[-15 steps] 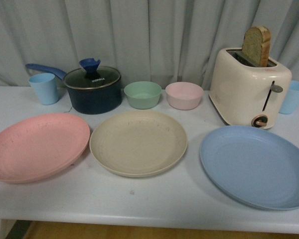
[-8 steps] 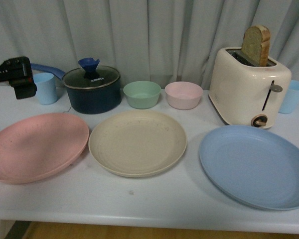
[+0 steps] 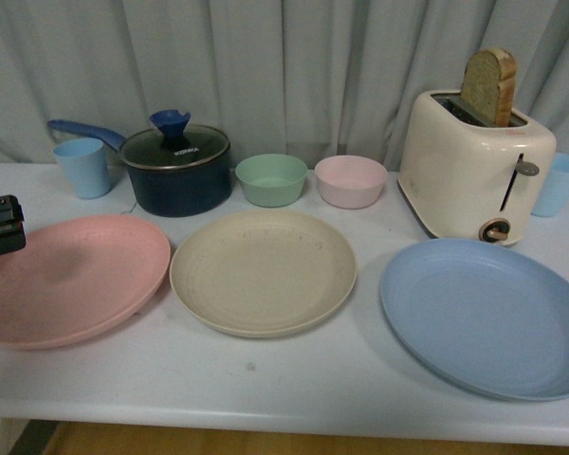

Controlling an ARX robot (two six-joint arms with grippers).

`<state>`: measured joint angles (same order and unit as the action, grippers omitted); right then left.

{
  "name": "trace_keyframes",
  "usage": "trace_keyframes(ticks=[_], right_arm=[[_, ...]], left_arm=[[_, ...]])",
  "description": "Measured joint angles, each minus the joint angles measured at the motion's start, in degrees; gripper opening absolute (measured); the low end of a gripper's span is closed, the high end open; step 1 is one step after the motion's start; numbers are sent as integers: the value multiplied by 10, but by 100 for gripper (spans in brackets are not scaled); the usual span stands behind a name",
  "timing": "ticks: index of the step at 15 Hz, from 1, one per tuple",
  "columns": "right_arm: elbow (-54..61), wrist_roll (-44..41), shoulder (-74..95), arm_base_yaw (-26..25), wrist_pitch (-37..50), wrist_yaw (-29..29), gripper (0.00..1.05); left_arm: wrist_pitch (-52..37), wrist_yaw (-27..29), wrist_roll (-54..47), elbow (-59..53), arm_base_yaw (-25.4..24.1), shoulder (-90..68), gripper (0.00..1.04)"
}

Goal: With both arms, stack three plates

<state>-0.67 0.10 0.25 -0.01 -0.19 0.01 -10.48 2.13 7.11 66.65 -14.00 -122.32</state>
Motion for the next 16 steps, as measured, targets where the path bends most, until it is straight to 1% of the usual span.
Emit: trace_keyframes(ticks=[2, 6, 7, 11, 14, 15, 16], right_arm=[[0, 0, 0, 0, 0, 0, 98], [0, 0, 0, 0, 0, 0, 98], [0, 0, 0, 0, 0, 0, 98], [0, 0, 0, 0, 0, 0, 98], [0, 0, 0, 0, 0, 0, 98], [0, 0, 0, 0, 0, 0, 98], [0, 0, 0, 0, 0, 0, 98]], left_arm=[[2, -21, -10, -5, -3, 0, 98], [15, -31, -43, -20, -6, -15, 98], [16, -30, -49, -20, -6, -18, 90], [34, -9, -73, -20, -6, -20, 47], [50, 3, -82, -9, -11, -19, 11], [55, 0, -82, -4, -15, -12, 5], [63, -2, -83, -1, -19, 2, 3]])
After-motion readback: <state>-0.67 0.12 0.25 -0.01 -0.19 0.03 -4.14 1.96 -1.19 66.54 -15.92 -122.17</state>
